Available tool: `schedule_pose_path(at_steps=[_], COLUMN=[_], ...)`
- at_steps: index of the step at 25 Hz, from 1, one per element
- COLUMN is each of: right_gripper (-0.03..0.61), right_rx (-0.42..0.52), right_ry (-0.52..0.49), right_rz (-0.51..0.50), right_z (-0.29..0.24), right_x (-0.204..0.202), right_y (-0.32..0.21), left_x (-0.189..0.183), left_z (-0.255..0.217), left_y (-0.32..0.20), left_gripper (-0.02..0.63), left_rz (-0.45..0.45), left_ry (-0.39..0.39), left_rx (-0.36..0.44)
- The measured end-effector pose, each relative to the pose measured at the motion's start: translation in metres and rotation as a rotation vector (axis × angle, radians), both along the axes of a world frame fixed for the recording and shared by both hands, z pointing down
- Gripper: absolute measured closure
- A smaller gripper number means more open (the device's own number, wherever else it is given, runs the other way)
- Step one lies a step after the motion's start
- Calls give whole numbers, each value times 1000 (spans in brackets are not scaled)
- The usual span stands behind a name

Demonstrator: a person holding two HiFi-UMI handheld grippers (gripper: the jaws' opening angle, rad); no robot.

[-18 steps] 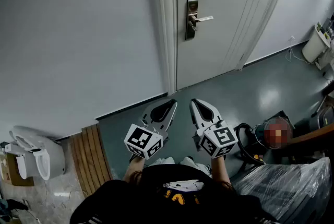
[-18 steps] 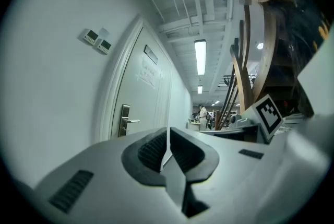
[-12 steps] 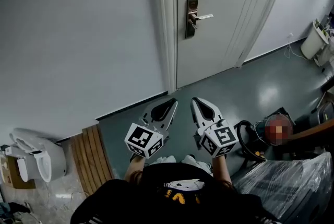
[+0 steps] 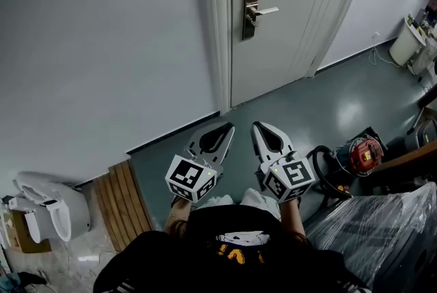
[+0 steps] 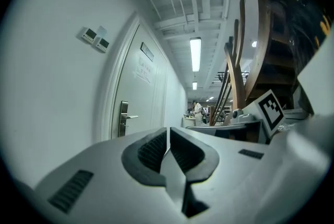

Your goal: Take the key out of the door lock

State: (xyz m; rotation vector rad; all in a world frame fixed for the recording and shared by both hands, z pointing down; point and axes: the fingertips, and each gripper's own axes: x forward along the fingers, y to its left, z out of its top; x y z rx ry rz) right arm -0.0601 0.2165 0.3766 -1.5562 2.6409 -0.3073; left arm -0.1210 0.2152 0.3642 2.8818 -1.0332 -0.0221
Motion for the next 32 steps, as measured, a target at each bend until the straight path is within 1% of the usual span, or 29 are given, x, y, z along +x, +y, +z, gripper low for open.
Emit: schedule_pose_path(at_steps=[7, 10, 14, 17, 21, 27, 32], right_gripper=[571, 571, 571, 571, 571, 571, 571], right_rx=[1, -4, -16, -25, -29, -23, -35], right_ry=[31, 23, 6, -3, -18, -14, -51], right_rz=[28, 37, 30, 19, -8, -50, -87], right_z=[0, 0, 3, 7, 9, 6, 6], right_x=[5, 12, 20, 29, 45, 79, 104], right_y=[1, -5, -21, -45, -85, -152, -193], left_x=[9, 15, 21, 26, 37, 73, 102], left_z=[5, 6, 7, 11, 14, 10, 10], left_y=[0, -4, -18, -39, -79, -146, -184], left_gripper=[591, 591, 591, 591, 591, 591, 591], left_rz=[40, 51, 41, 19, -19, -56, -74], left_ry=[21, 25, 23, 17, 36, 36, 8], left_rx=[-12, -19, -26, -33, -49, -43, -42])
